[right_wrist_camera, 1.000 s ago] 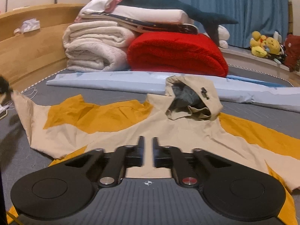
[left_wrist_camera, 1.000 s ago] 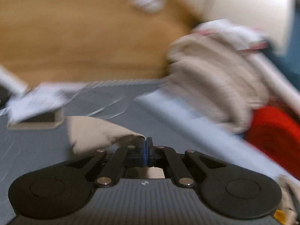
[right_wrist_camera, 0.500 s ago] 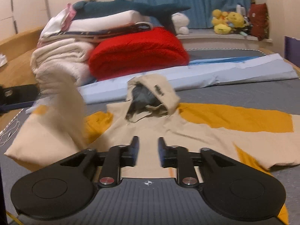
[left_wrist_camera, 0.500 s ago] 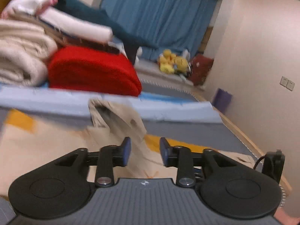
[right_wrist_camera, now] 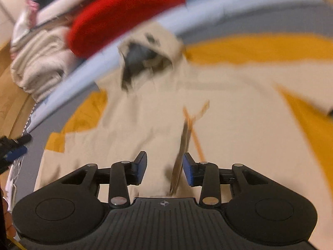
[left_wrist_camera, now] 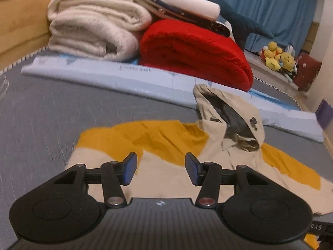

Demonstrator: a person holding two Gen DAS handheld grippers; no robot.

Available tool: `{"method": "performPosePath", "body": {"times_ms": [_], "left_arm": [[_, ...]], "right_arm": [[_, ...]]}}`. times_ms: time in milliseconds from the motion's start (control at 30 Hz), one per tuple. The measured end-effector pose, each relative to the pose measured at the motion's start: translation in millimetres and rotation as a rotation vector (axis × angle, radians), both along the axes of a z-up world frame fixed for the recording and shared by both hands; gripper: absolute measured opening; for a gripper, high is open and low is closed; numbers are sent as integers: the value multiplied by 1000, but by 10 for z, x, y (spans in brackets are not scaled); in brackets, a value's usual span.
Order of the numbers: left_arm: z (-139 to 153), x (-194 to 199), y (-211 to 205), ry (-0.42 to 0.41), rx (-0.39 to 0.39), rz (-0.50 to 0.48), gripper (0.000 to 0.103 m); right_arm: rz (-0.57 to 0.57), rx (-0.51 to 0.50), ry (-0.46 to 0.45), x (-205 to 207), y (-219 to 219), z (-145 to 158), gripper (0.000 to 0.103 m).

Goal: Fold large clothes
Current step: 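Open the left tool to release the folded sleeve on the body, then move the right tool to the other sleeve cuff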

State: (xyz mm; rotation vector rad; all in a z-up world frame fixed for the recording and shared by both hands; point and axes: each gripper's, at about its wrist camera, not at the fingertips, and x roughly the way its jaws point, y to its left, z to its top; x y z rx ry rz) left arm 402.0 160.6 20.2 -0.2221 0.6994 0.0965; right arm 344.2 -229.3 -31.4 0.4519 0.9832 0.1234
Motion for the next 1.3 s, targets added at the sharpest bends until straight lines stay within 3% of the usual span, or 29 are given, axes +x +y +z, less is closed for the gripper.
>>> {"method": "performPosePath", "body": {"times_ms": [200,233,267,400,533,567,633,733,933,1033,1100,1233,1300], "left_arm": [[117,115,77,1,-5,38,56],[156,149,125,-4,-4,54,56],[167,148,197,-9,-1,73,56],[224,126,393,-13,0,141,56],[261,88,458,-19,9,165,56],[260,83,443,-19,12,161,56],[231,90,381,-12,17,137,56],[136,125,257,16,18,91,56],[-149,225,-20,120,-18,-51,56],[-347,254,-147,185,-41,-123,56],[-536,277,-195,263,-44,-141,56],[-891,291,-252,413,21,-143,56],[-942,280,-270,430,53,-139,56]], "right_arm": [[-26,33,139,109,146,-397,42],[-22,20,135,116,187,-398,37],[-12,7,113,109,219,-377,14],[32,-53,-97,36,276,7,0],[-120,-146,-376,-79,-105,570,0],[-174,-195,-399,-79,-232,638,0],[-292,-266,-385,-51,-535,660,0],[-387,-281,-337,3,-913,606,0],[-326,-257,-421,-21,-1113,738,0],[-301,-345,-336,83,-1186,662,1],[-390,-412,-285,95,-1261,589,11],[-387,-300,-271,166,-1345,523,11],[-342,-150,-230,229,-1379,421,13]]}}
